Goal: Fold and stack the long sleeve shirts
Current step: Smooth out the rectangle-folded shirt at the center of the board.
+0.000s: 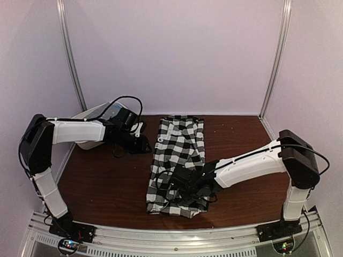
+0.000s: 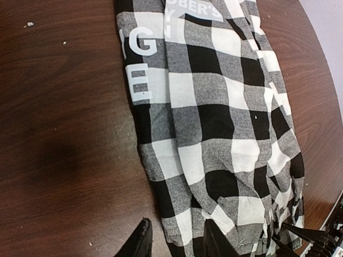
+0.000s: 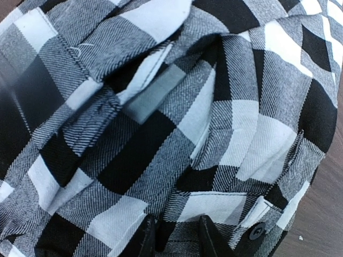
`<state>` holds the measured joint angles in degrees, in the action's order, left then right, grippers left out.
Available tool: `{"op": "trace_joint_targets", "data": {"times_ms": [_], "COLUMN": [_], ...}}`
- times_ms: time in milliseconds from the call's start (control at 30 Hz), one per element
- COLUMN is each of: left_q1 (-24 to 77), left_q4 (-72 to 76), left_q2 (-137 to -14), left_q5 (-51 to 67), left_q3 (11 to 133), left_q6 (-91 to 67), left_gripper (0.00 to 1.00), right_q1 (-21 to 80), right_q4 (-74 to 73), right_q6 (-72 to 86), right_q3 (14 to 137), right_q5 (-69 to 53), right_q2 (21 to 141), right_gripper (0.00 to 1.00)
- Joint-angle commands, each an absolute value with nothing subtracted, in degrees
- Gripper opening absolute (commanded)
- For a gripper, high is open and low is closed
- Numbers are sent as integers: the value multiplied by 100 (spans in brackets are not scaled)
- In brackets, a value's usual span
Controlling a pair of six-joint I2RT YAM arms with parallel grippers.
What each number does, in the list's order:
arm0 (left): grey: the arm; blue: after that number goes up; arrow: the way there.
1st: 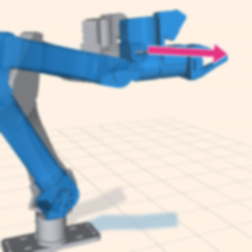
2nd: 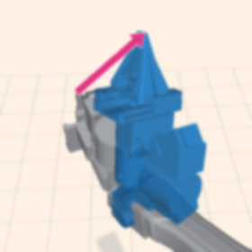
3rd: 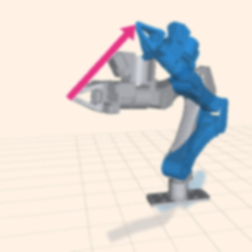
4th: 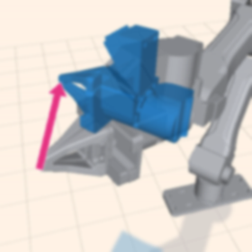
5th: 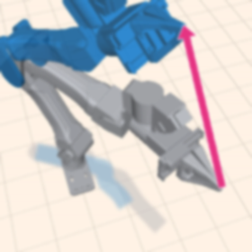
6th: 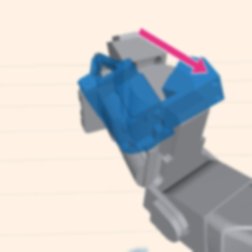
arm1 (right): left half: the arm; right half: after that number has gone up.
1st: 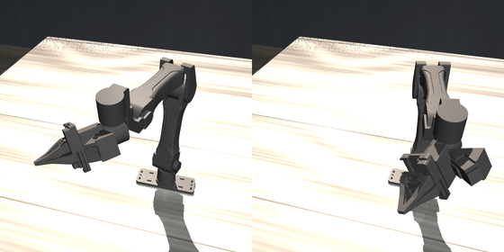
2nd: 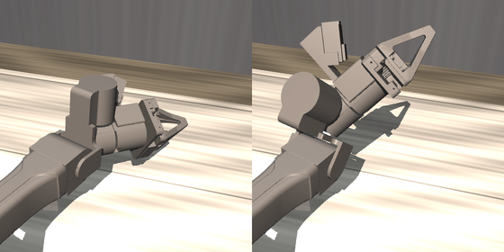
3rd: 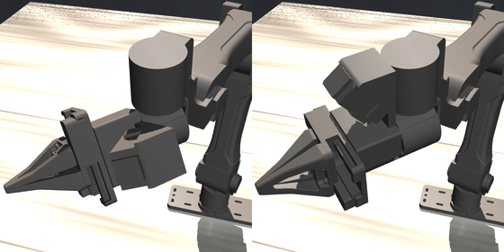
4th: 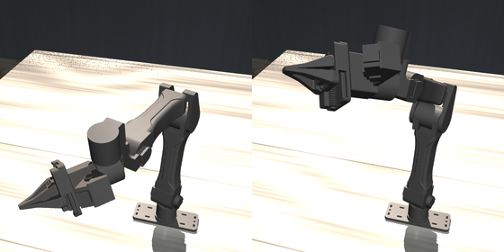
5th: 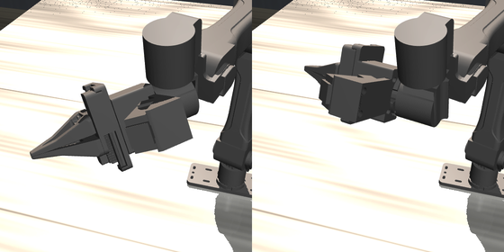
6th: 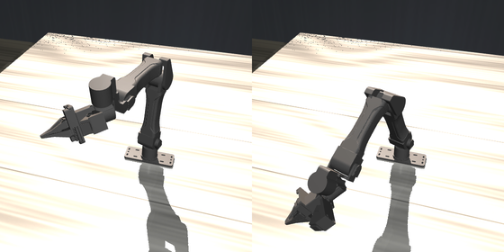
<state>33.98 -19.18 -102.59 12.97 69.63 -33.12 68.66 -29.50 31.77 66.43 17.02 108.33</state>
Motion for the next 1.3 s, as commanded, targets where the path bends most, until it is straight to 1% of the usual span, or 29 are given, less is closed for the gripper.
{"op": "trace_joint_targets", "data": {"times_ms": [0, 100, 167, 233, 367, 533, 567, 633, 767, 800, 867, 1000, 1167, 1267], "left_q1": [3428, 3428, 3428, 3427, 3428, 3437, 3442, 3445, 3454, 3454, 3454, 3500, 3618, 3777], "left_q4": [-1676, -1676, -1671, -1670, -1658, -1639, -1637, -1639, -1643, -1637, -1643, -1633, -1526, -1328], "left_q2": [-10074, -10059, -10047, -10046, -10059, -10081, -10080, -10085, -10095, -10094, -10090, -10076, -10093, -10139], "left_q5": [1381, 1389, 1393, 1390, 1440, 1496, 1494, 1509, 1547, 1545, 1559, 1557, 1714, 1931], "left_q3": [6918, 6902, 6899, 6891, 6891, 6882, 6878, 6873, 6873, 6873, 6877, 6897, 6887, 6848], "left_q6": [-3349, -3352, -3356, -3357, -3360, -3357, -3352, -3342, -3331, -3329, -3327, -3340, -3419, -3544], "left_gripper": [34, 34, 34, 34, 34, 34, 34, 34, 34, 34, 34, 34, 34, 34], "right_q1": [6933, 6950, 6962, 6975, 7044, 7066, 7066, 7071, 7050, 7030, 6931, 6455, 5724, 5429], "right_q4": [-3331, -3448, -3508, -3572, -3676, -3456, -3413, -3422, -3384, -3339, -3224, -2574, -1157, -269], "right_q6": [3209, 3140, 3076, 3008, 2921, 2916, 2930, 2929, 2938, 2936, 2938, 2995, 3284, 3578], "right_q3": [6900, 7027, 7125, 7214, 7371, 7224, 7191, 7188, 7240, 7242, 7215, 6868, 6162, 5811], "right_q5": [2094, 2089, 2009, 1855, 1575, 1093, 1042, 1019, 979, 944, 829, 339, -1004, -1715], "right_q2": [10929, 10810, 10710, 10642, 10742, 10964, 10980, 10994, 10806, 10697, 10437, 9833, 9556, 9659], "right_gripper": [21, 7, 2, 0, 0, 0, 0, 8, 34, 38, 42, 43, 32, 30]}}
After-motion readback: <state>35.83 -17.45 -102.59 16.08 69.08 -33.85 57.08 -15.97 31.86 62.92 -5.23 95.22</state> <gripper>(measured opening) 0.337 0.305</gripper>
